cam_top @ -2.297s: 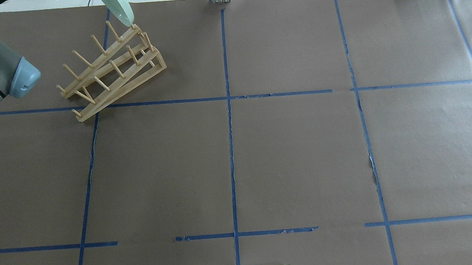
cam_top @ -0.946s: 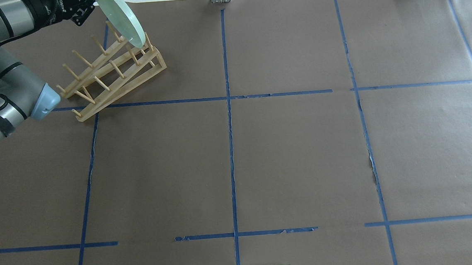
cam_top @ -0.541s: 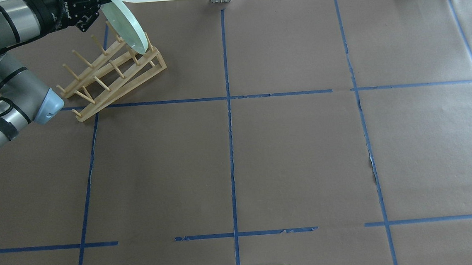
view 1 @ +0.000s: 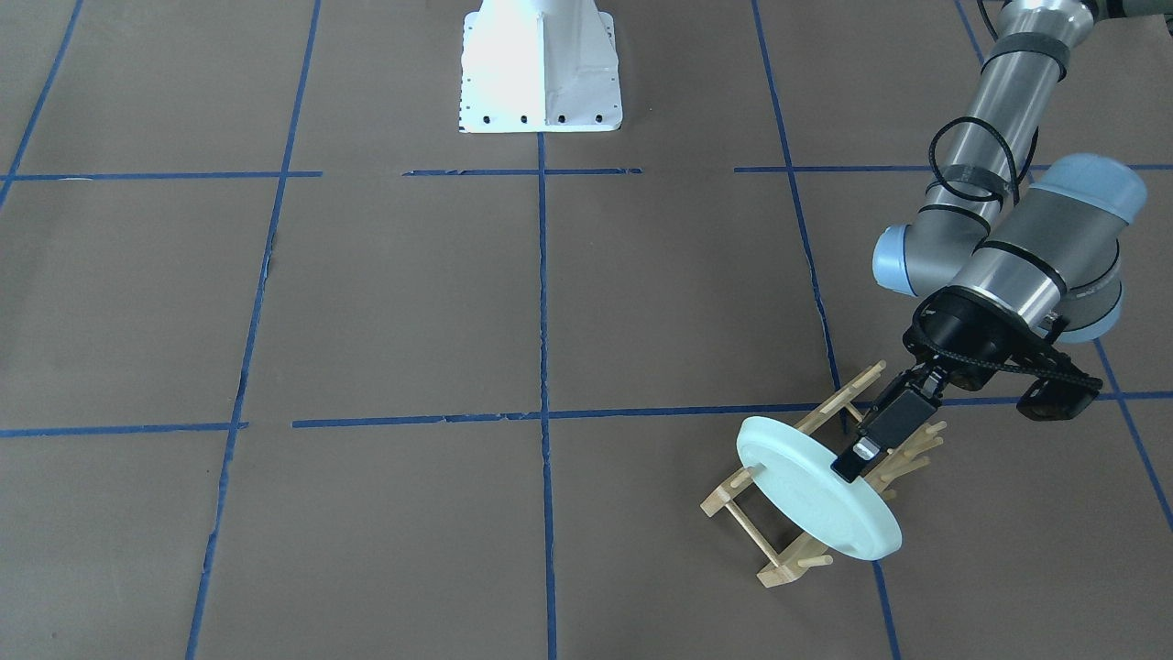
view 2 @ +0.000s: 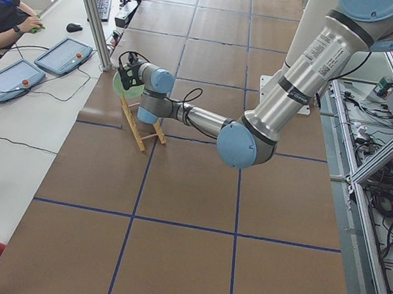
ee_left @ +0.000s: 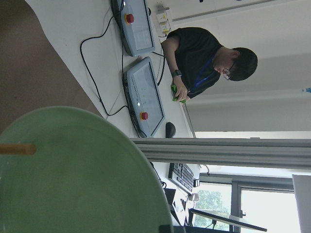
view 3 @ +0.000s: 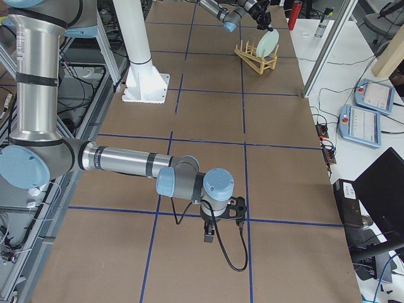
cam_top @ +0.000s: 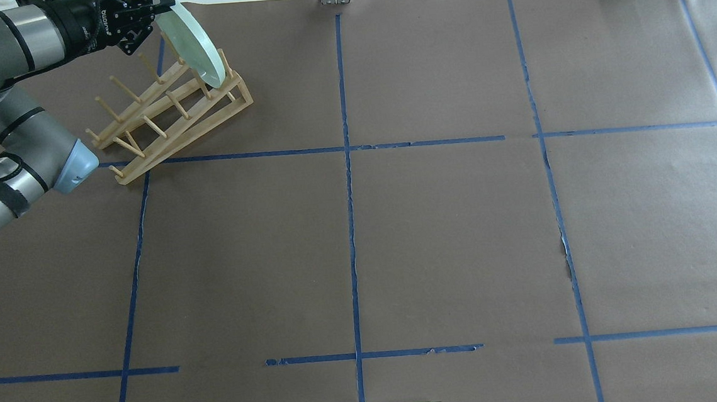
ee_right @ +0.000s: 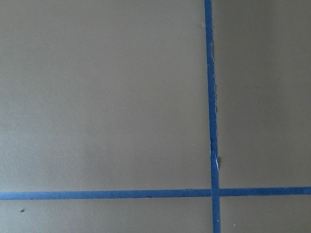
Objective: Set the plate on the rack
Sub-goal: 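Lower the plate with the left gripper into the rack slots, then open the left gripper and pull it back from the plate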
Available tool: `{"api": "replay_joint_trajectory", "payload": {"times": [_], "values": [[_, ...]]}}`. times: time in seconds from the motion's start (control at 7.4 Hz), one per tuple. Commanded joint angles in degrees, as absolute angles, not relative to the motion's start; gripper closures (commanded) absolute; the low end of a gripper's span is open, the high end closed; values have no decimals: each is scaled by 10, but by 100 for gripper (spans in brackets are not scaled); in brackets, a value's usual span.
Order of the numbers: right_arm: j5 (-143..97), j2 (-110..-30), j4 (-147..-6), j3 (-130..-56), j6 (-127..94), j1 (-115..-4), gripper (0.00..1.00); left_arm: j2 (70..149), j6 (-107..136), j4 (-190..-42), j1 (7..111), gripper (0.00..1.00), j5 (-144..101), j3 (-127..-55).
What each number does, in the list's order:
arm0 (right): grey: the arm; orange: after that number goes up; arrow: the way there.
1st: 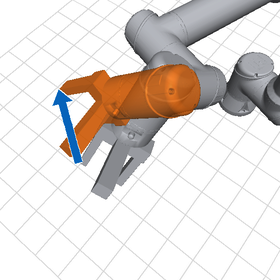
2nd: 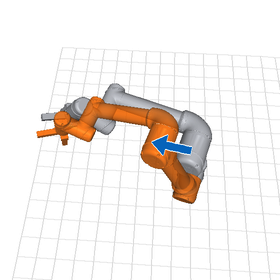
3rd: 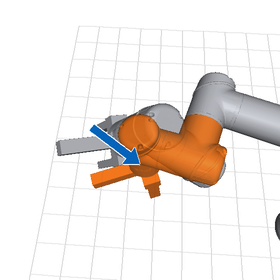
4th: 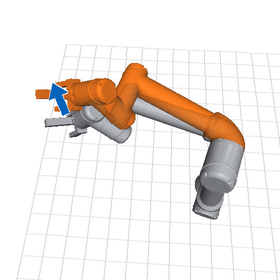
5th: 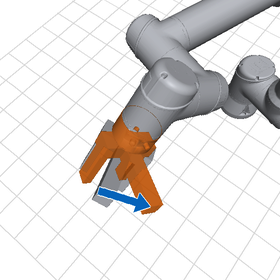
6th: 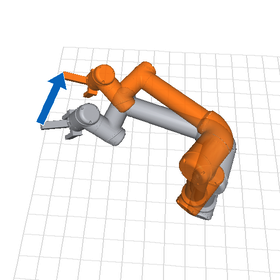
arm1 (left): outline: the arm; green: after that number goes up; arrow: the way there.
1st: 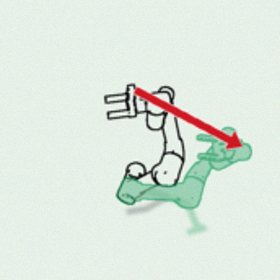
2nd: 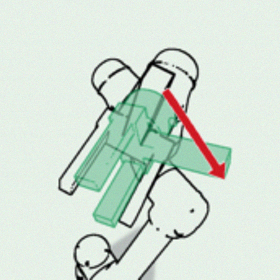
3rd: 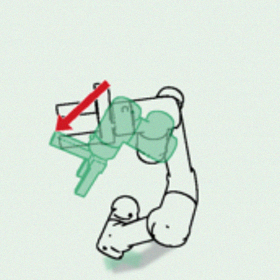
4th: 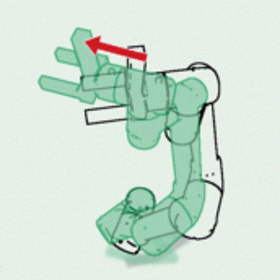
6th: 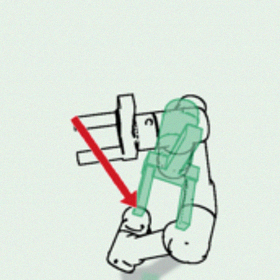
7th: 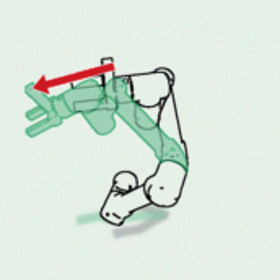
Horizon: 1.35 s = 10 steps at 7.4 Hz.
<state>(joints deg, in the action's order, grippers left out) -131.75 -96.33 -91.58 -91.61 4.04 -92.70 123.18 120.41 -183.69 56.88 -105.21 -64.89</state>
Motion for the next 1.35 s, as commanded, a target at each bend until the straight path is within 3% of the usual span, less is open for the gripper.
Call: {"api": "replay_joint_trajectory", "payload": {"times": [0.0, 0.41, 0.81, 1.22], "values": [[-1317, -963, -916, -917, 40, -926, 0, 1231, 1203, -1837, 569, 100, -1052, -644], [-1317, -963, -916, -916, 40, -926, 0, 1231, 1203, -1834, 569, 0, -1044, -645], [-1317, -963, -916, -917, 40, -927, 0, 1226, 1103, -1725, 574, 0, -1119, -686], [-1317, -963, -916, -916, 40, -927, 0, 1160, 865, -1385, 586, 0, -1223, -825]]}}
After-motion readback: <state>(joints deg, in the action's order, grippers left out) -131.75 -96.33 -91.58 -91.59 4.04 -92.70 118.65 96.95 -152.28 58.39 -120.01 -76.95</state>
